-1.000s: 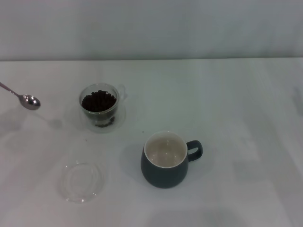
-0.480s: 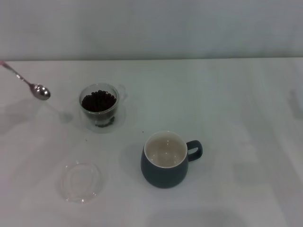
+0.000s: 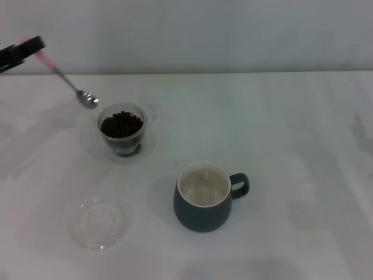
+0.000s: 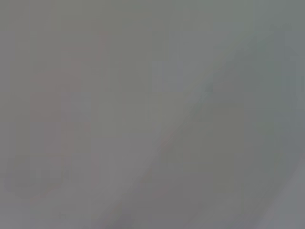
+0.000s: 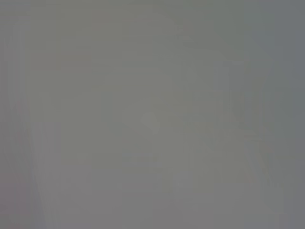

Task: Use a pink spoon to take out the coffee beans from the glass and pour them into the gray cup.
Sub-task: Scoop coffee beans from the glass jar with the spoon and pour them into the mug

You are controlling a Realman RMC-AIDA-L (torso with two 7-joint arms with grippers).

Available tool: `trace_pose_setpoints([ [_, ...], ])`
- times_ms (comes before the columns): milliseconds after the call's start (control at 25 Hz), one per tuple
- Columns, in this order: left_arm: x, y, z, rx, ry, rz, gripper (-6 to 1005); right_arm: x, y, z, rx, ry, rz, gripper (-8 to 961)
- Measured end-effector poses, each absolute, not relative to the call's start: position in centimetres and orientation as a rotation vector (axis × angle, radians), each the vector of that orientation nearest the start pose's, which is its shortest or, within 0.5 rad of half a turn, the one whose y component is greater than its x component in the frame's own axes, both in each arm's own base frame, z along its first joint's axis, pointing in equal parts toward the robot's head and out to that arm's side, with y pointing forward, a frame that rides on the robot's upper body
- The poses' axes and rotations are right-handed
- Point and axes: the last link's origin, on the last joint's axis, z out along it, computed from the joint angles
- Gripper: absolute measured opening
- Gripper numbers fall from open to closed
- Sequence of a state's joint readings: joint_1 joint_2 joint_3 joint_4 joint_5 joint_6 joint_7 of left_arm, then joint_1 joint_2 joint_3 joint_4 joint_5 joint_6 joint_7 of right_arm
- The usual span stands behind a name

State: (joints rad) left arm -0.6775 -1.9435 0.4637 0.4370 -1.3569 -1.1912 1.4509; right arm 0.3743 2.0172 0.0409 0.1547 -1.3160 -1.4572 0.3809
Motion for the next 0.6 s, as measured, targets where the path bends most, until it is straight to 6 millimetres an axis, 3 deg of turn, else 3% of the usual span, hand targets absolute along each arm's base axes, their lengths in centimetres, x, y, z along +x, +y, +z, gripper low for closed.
trace_pose_setpoints([
  [120,-25.7,43.1,5.2,-2.095,-1.127,-0.966,127,36.4,29.1,3.6,-1.301,0.669,0.919,741],
  [240,-25.0,43.5,4.2,-2.123,-1.124,-0.928,127,36.5,29.1,3.6,-1.297,0.674,0.915,741],
  [400,-25.2,44.1,2.3,-2.124,-1.133,-0.791,127,36.7,29.3,3.4,-1.299,0.694,0.902,741],
  [600,-25.0,44.3,1.2,-2.103,-1.121,-0.764,127,36.9,29.5,3.5,-1.285,0.709,0.892,741],
])
